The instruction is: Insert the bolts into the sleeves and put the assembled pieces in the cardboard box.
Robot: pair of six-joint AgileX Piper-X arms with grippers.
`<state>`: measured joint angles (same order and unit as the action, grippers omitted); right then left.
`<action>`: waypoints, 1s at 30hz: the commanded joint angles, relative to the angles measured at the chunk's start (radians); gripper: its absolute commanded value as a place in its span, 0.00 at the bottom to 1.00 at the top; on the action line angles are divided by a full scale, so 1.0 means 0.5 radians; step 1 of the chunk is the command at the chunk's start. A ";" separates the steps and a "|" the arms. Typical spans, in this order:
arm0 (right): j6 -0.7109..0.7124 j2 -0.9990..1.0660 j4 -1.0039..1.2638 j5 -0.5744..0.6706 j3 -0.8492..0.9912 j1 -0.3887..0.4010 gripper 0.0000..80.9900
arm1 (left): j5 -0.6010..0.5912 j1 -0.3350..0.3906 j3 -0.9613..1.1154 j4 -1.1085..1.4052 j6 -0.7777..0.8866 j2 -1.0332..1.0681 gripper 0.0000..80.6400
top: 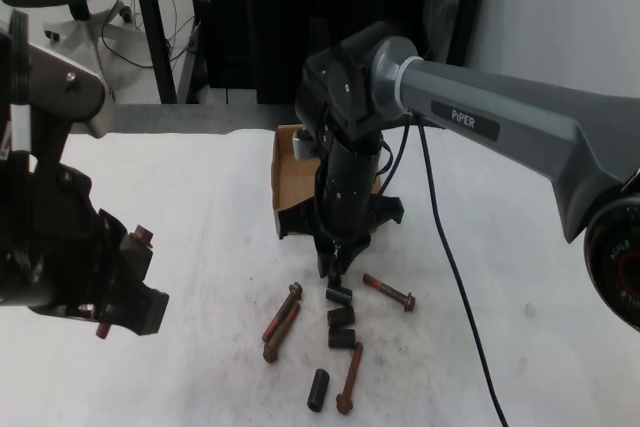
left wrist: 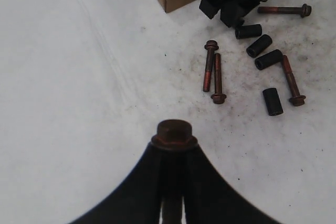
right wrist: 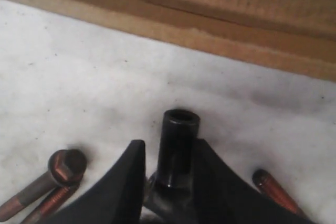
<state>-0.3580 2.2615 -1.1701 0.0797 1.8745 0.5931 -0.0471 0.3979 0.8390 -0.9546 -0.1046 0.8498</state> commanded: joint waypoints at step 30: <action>0.268 0.121 -0.140 -0.033 0.014 0.004 0.34 | -0.007 0.004 0.003 0.001 -0.015 -0.017 0.00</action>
<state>-0.2318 2.3010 -1.1895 0.0608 1.8865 0.5931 -0.0471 0.3979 0.8390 -0.9573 -0.1111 0.8498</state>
